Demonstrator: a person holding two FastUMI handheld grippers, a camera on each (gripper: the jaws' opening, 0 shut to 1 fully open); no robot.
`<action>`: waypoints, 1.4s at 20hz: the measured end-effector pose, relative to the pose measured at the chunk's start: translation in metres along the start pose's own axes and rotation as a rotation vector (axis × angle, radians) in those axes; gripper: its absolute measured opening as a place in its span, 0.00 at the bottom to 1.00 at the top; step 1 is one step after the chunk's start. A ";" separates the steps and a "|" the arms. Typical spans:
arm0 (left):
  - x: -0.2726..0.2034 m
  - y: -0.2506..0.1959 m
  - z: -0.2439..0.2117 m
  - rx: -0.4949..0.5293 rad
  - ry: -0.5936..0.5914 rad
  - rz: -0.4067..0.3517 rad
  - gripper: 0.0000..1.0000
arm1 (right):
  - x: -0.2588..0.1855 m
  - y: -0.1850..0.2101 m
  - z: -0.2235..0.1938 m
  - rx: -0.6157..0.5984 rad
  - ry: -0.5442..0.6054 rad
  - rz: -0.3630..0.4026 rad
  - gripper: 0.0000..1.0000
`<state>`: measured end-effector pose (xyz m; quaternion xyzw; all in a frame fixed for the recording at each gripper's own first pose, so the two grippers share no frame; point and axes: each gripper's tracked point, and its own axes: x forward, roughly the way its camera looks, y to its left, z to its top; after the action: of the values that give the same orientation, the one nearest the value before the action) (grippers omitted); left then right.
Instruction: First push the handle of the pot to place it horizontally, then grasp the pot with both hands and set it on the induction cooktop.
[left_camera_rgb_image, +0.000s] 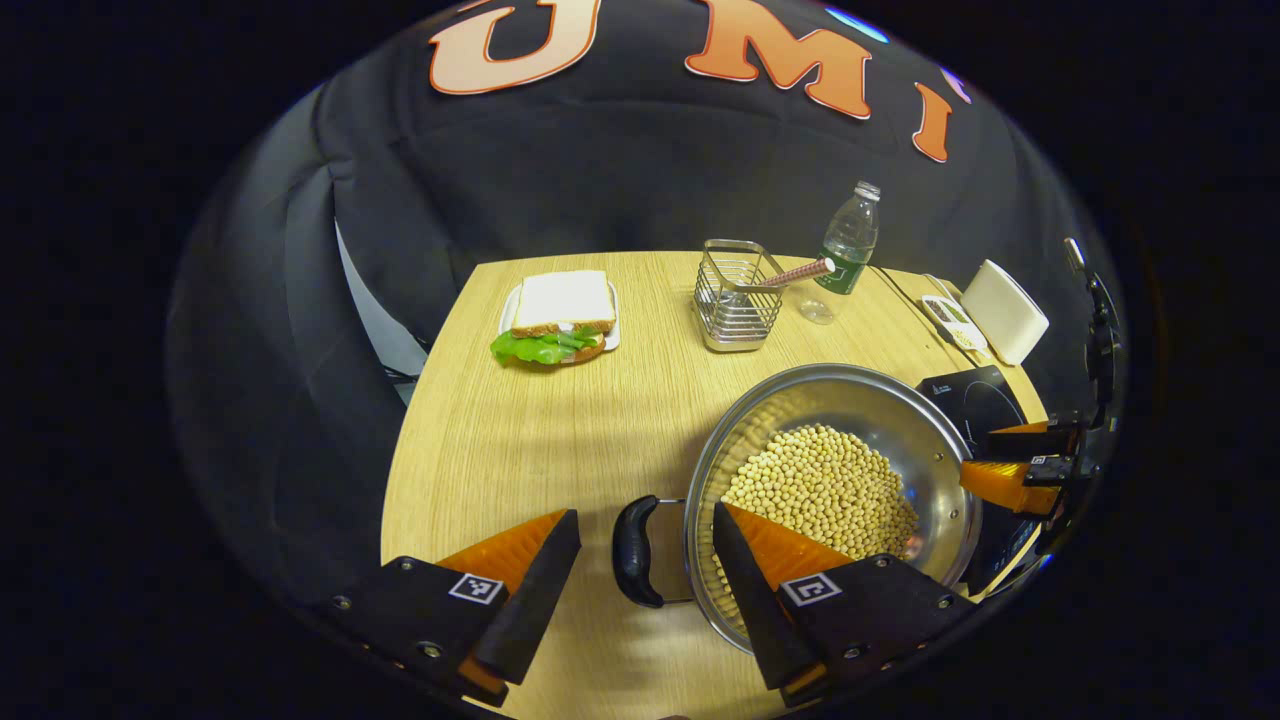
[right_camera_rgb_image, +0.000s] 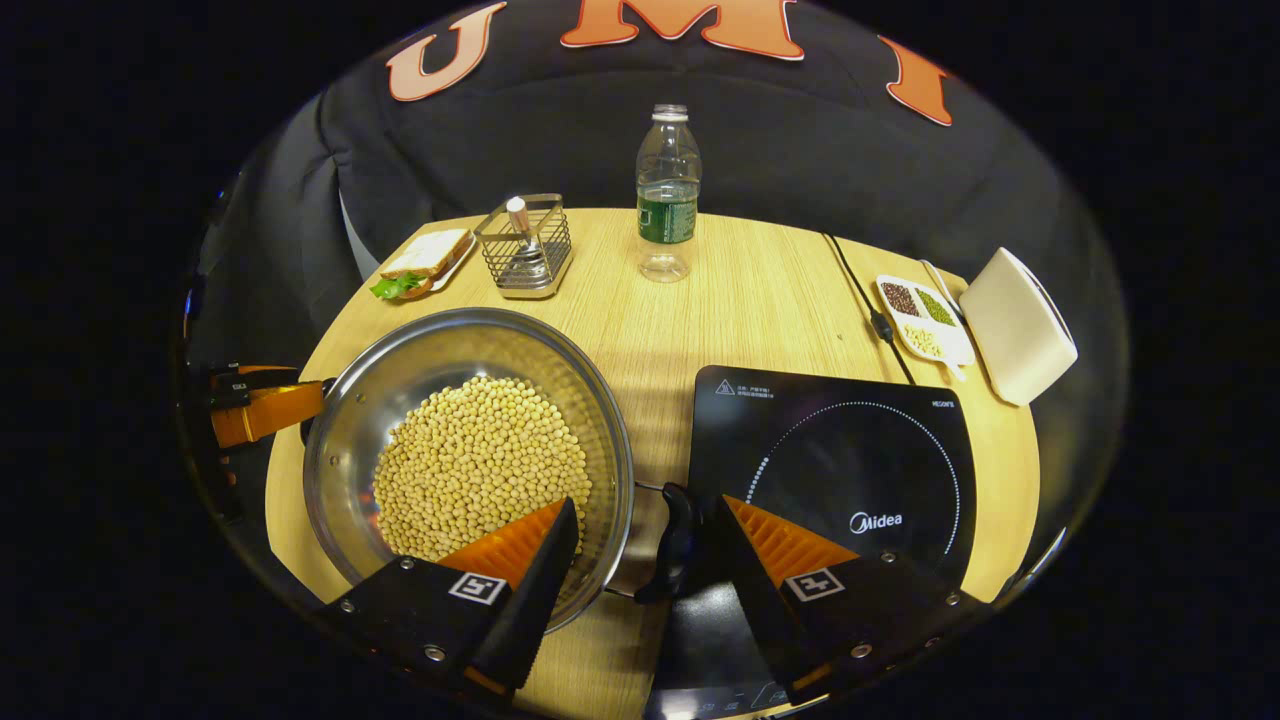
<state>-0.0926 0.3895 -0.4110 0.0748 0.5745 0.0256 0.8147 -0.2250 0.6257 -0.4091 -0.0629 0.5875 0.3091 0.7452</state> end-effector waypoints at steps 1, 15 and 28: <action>0.001 -0.001 -0.003 -0.003 0.007 -0.004 0.85 | 0.003 0.002 -0.004 0.012 0.014 0.007 0.86; 0.017 -0.018 -0.010 -0.019 0.038 0.028 0.87 | 0.021 -0.002 -0.011 0.004 0.036 0.088 0.65; 0.038 0.000 -0.032 -0.076 0.029 0.072 0.65 | 0.043 0.002 -0.026 0.159 0.147 0.074 0.64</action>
<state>-0.1097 0.3969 -0.4565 0.0640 0.5817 0.0779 0.8071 -0.2428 0.6318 -0.4561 -0.0042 0.6650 0.2835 0.6909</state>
